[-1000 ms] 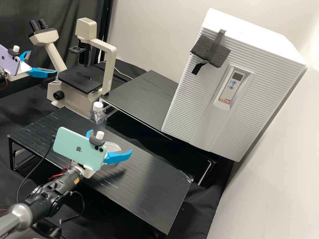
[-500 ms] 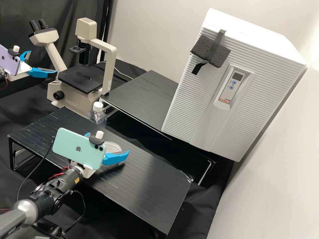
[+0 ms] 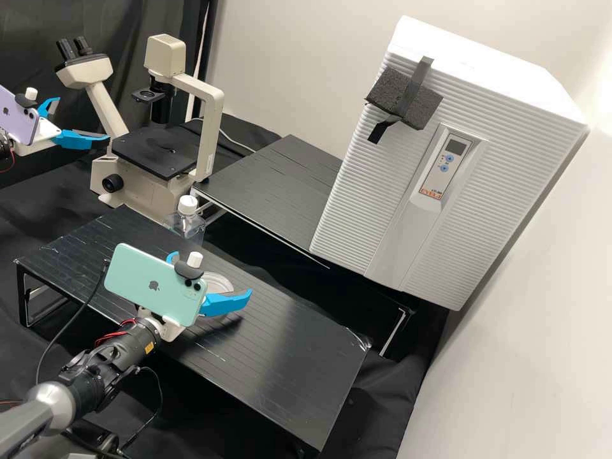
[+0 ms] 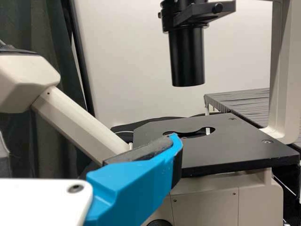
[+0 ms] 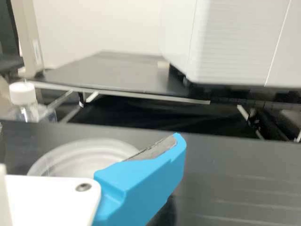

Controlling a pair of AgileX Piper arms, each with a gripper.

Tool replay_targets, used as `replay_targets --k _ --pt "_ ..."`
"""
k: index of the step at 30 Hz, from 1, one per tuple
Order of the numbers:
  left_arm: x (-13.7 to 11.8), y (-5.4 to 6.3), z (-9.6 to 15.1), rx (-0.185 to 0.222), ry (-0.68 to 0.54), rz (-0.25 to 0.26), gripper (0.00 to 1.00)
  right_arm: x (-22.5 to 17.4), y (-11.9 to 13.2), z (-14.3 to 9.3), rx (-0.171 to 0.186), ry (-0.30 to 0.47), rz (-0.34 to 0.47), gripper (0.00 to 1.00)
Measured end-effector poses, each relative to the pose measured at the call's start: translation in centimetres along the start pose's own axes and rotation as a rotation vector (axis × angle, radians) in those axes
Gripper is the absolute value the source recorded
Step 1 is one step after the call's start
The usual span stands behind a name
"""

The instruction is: Open the petri dish lid.

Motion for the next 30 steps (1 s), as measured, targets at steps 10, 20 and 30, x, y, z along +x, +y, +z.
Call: replay_targets --k 10,20,30 --pt "0.0 0.0 0.0 0.0 0.0 0.0 1.0 -0.87 0.37 -0.63 -0.002 0.052 0.024 1.0" --pt "0.0 0.0 0.0 0.0 0.0 0.0 1.0 -0.76 0.28 -0.26 -0.029 0.013 0.016 1.0" --pt "0.0 0.0 0.0 0.0 0.0 0.0 1.0 -0.79 -0.13 0.17 -0.024 -0.034 -0.03 1.0"
